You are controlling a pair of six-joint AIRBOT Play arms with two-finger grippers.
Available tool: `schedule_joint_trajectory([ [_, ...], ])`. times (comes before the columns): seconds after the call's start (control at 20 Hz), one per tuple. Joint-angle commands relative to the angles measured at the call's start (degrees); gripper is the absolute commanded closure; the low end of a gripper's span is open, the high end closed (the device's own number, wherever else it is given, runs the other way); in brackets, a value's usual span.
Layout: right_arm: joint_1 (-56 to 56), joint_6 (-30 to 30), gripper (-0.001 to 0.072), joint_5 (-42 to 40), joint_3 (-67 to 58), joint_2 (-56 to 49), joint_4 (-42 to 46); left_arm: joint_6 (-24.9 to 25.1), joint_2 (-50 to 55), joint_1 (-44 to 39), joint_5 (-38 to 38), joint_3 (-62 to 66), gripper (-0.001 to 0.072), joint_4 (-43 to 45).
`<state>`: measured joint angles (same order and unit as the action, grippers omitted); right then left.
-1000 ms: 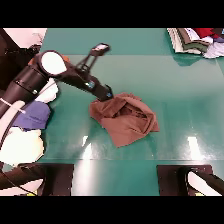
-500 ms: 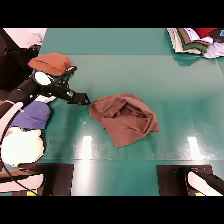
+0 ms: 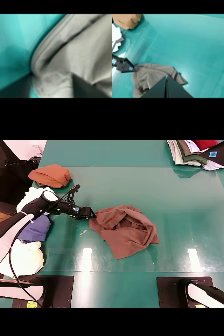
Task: Fold the shirts.
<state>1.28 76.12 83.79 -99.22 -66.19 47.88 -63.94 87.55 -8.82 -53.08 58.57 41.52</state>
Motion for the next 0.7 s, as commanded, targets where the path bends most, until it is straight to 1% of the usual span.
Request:
schedule_joint_trajectory([
  [0.0,0.0,0.57,0.0695,1.95,-0.02,-0.68,2.51,0.33,0.42,-1.4,3.5,-0.04,0.0643,-1.64],
  [0.05,-0.07,1.9,0.0695,3.72,0.0,-0.66,5.05,-0.13,0.39,-1.42,3.54,0.42,0.0681,-2.01],
  [0.15,-0.83,3.45,0.0695,8.7,1.68,-0.11,9.86,-0.59,-0.48,-0.7,2.51,3.08,0.0682,0.11],
  [0.2,-1.68,4.04,0.0695,9.18,4.98,1.29,11.96,-0.59,-1.64,-0.39,2.62,4.5,0.0682,1.46],
  [0.25,-3.06,4.92,0.0695,8.57,9.97,3.23,13.73,-0.59,-2.93,-0.24,3.15,6.27,0.0682,2.6],
  [0.35,-6.32,5.18,0.0692,4.17,22.67,7.61,13.2,-0.55,-5.01,0.04,2.89,9.57,0.0681,3.54],
  [0.4,-8.39,5.84,0.0614,1.38,29.53,9.79,13.14,-0.5,-5.57,0.04,2.89,10.71,0.0681,3.61],
  [0.45,-10.88,6.51,0.0299,-2.25,36.76,11.91,13.14,-0.5,-6.14,0.04,2.97,11.43,0.0681,3.61],
  [0.5,-13.35,7.21,0.0117,-5.73,42.93,13.44,13.11,-0.52,-6.32,0.04,3.1,11.63,0.0681,3.58],
  [0.55,-15.78,8.17,0.0117,-9.11,48.72,14.49,13.05,-0.52,-6.27,0.04,3.04,11.61,0.0681,3.61],
  [0.65,-20.57,8.52,0.0117,-16.31,57.09,14.82,8.76,-0.52,-6.19,0.04,2.58,11.61,0.0681,3.76],
])
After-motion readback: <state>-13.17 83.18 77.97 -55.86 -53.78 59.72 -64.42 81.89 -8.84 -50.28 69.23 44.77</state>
